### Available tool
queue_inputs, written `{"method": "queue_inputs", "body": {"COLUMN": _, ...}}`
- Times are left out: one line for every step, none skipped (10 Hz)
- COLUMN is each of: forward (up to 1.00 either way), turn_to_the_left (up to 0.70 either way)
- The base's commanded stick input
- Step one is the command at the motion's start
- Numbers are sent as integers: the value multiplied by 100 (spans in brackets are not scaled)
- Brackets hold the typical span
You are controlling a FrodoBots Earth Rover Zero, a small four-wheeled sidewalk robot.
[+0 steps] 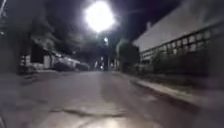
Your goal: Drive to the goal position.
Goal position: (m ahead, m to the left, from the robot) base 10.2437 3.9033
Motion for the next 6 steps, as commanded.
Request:
{"method": "queue_inputs", "body": {"forward": 70, "turn_to_the_left": 0}}
{"method": "queue_inputs", "body": {"forward": 70, "turn_to_the_left": 0}}
{"method": "queue_inputs", "body": {"forward": 70, "turn_to_the_left": 0}}
{"method": "queue_inputs", "body": {"forward": 70, "turn_to_the_left": 0}}
{"method": "queue_inputs", "body": {"forward": 70, "turn_to_the_left": 0}}
{"method": "queue_inputs", "body": {"forward": 70, "turn_to_the_left": 0}}
